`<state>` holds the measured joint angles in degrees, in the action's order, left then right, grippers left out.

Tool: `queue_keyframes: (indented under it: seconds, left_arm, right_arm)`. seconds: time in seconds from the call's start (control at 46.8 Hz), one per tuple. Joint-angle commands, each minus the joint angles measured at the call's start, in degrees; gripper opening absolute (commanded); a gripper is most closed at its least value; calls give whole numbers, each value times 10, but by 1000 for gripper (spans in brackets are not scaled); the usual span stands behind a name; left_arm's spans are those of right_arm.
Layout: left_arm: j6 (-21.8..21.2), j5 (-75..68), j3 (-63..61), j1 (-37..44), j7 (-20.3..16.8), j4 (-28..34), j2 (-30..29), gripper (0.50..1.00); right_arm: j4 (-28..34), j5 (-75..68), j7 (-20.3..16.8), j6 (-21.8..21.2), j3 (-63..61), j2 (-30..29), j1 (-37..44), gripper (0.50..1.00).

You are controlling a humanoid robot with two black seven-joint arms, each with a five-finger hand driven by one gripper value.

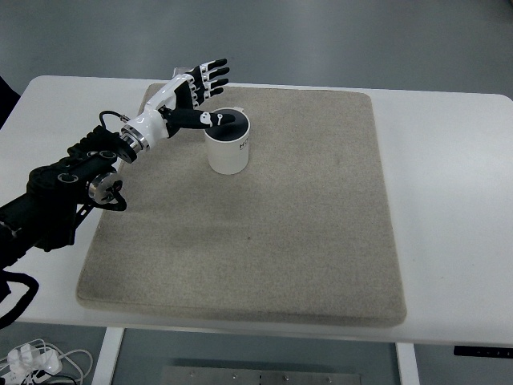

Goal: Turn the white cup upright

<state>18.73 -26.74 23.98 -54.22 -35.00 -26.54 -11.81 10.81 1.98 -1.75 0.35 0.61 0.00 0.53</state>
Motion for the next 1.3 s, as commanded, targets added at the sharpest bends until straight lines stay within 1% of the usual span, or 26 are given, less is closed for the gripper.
queue_keyframes:
  seconds: [0.0,0.171,0.32,0.406,0.534,0.705,0.918,0.961,1.025,1.132,1.238,1.281]
  left_arm:
    - [9,1,20,-8,0,-1,-10,994]
    - [3,17,47,-33,0,14,-18,994]
    - [5,64,42,-66,0,87,-11,992]
    - [9,92,42,-76,0,109,-8,988]
    - [15,137,44,-70,0,107,-6,988]
    - [54,205,45,-56,0,106,-2,986]
    - [59,320,46,-48,0,109,-1,994]
    - [58,346,46,-48,25,111,-1,994]
    - [57,377,47,-48,71,112,2,994]
    - [50,414,47,-48,158,112,11,994]
    - [48,446,58,-48,215,114,20,996]
    - [48,462,66,-48,230,117,22,996]
  right_arm:
    - [0,0,0,0,0,0,0,952]
    - [0,0,0,0,0,0,0,952]
    - [0,0,0,0,0,0,0,952]
    - [0,0,0,0,0,0,0,952]
    - [0,0,0,0,0,0,0,952]
    - [0,0,0,0,0,0,0,952]
    - [0,0,0,0,0,0,0,952]
    - [0,0,0,0,-1,0,0,952]
    - [0,0,0,0,-1,0,0,952]
    - [0,0,0,0,-1,0,0,952]
    - [0,0,0,0,-2,0,0,952]
    - [0,0,0,0,-2,0,0,952]
